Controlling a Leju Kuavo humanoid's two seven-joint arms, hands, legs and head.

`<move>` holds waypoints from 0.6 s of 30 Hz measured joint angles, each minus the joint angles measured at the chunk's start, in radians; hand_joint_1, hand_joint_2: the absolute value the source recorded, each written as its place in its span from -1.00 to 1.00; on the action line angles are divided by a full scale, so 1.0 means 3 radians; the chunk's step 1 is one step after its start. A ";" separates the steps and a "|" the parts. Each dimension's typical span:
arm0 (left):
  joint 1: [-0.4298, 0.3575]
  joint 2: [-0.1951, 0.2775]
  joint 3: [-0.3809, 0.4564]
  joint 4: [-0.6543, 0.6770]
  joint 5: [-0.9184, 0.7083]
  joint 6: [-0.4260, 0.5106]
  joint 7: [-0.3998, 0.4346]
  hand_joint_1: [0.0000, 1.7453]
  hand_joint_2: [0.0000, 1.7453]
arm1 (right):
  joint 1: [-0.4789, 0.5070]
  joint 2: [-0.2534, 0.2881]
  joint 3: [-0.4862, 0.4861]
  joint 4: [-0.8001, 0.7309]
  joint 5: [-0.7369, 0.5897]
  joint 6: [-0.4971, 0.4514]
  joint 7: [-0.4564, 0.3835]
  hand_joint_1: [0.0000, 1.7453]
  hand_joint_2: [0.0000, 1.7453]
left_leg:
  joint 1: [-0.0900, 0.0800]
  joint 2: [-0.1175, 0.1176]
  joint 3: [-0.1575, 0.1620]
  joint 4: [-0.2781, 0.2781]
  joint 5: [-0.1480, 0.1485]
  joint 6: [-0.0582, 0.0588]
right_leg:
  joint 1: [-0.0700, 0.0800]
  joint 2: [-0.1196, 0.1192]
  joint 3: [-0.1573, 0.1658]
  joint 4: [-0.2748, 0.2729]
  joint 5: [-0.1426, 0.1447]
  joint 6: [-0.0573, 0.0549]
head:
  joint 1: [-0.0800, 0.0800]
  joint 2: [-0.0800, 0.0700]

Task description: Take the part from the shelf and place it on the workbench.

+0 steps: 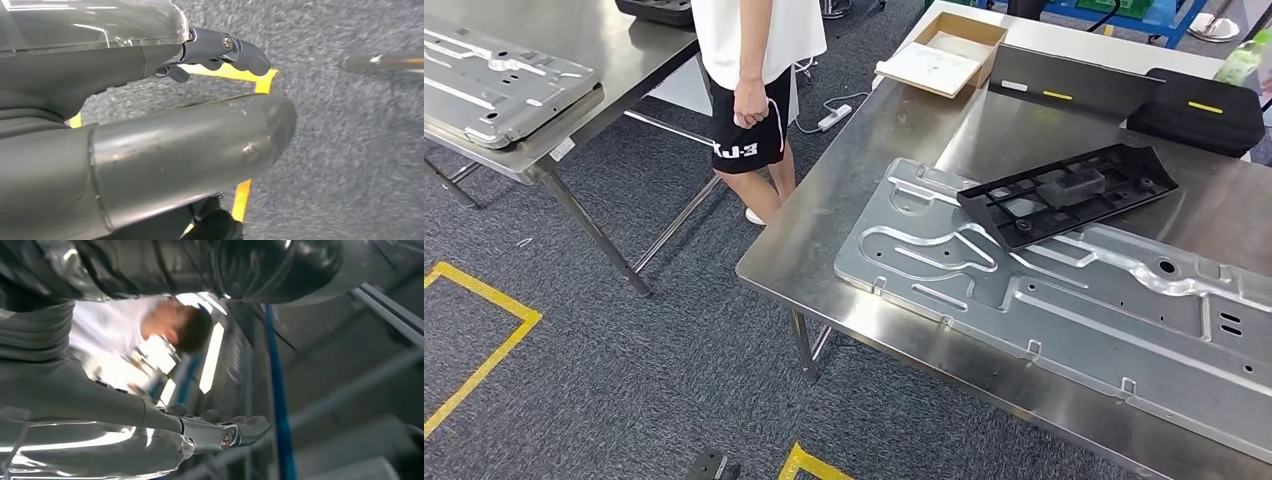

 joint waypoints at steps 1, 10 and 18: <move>-0.0004 0.0000 0.0010 0.0000 0.0000 -0.0008 0.0023 -1.00 -1.00 | 0.0230 -0.0003 -0.0097 -0.0187 0.0015 -0.0090 -0.0044 -1.00 -1.00 | 0.0004 0.0000 -0.0053 0.0131 -0.0104 -0.0019 | -0.0013 -0.0004 -0.0008 -0.0010 0.0014 -0.0017 | -0.0001 0.0000; -0.0025 -0.0001 0.0035 0.0000 -0.0037 -0.0024 0.0087 -1.00 -1.00 | 0.1742 0.0115 -0.0854 -0.1174 -0.0128 -0.0470 -0.0412 -1.00 -1.00 | 0.0066 -0.0006 0.0262 -0.0019 -0.0204 -0.0085 | -0.0047 -0.0039 -0.0186 0.0021 0.0139 0.0057 | -0.0004 0.0000; -0.0037 -0.0001 0.0037 0.0000 -0.0055 -0.0026 0.0089 -1.00 -1.00 | 0.2323 0.0262 -0.1261 -0.1329 -0.0177 -0.0638 -0.0639 -1.00 -1.00 | 0.0023 -0.0001 0.0141 -0.0185 0.0053 0.0093 | -0.0059 -0.0021 -0.0368 0.0471 -0.0298 0.0166 | 0.0004 0.0000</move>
